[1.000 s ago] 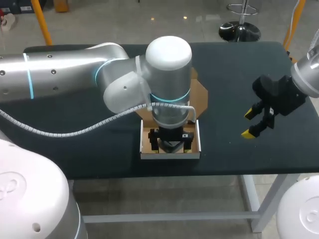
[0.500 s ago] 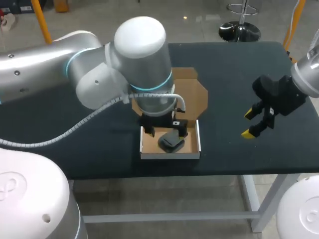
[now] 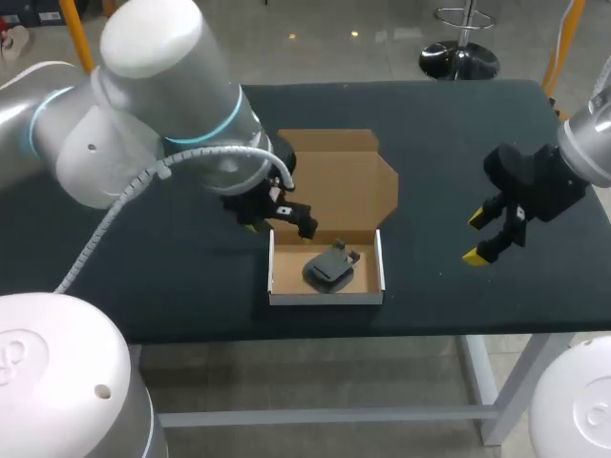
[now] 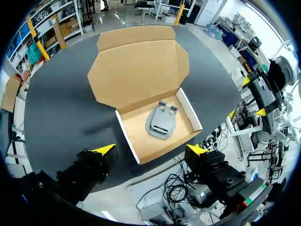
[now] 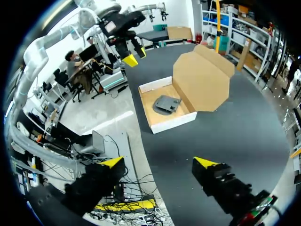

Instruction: Assemble the packaging by folding the flat box into shape, placing the metal phone stand inside, and closing the box properly

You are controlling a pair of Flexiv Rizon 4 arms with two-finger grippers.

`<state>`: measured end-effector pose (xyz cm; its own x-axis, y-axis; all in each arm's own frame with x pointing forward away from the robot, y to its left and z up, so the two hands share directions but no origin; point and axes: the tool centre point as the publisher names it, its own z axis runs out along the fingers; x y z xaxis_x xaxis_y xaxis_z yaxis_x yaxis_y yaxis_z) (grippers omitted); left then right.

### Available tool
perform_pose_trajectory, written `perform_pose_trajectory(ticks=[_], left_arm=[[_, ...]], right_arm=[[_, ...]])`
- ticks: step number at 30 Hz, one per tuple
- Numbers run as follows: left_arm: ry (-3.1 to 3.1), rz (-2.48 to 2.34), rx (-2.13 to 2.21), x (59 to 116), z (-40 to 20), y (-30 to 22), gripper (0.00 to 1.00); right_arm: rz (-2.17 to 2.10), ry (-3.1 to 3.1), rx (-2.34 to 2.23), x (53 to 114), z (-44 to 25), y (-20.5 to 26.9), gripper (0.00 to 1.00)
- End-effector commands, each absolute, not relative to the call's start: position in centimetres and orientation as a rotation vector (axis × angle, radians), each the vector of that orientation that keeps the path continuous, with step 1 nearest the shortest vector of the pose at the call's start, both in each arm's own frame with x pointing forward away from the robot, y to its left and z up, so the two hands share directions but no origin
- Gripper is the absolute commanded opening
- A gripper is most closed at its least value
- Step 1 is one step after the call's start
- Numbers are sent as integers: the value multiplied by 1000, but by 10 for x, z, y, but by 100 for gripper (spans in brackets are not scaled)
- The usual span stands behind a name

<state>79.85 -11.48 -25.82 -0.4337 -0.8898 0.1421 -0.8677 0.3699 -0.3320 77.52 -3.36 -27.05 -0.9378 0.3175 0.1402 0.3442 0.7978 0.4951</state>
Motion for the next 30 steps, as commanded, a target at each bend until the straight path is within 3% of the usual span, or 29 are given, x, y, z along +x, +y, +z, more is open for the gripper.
perform_pose_trajectory(ticks=[1,16,30], left_arm=[[2603,-564,-1654,811,-245,-96,100],[2582,-562,-1664,813,-247,-89,100],[2742,-905,-1426,849,-256,-55,100]], right_arm=[[-825,-2929,-537,775,-270,-34,100],[-825,-2929,-537,775,-270,-34,100],[-721,-2905,-342,812,-251,-15,100]])
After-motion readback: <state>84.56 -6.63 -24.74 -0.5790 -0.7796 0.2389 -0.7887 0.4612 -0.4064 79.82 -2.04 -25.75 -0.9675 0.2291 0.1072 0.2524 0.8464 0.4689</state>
